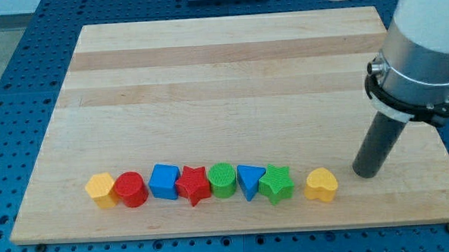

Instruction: Move your arm towards bottom right

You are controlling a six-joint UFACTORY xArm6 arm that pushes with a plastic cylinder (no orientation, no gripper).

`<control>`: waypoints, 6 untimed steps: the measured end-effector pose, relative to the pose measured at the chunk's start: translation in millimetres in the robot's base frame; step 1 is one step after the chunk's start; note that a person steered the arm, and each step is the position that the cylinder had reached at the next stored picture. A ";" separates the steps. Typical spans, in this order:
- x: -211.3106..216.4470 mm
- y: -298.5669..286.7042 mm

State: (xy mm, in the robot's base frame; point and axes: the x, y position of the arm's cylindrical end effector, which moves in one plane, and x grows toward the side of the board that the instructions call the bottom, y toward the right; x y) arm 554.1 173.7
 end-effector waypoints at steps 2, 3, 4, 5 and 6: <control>-3.2 2.7; 16.4 42.9; 56.4 63.6; 63.4 35.6; 63.5 -16.3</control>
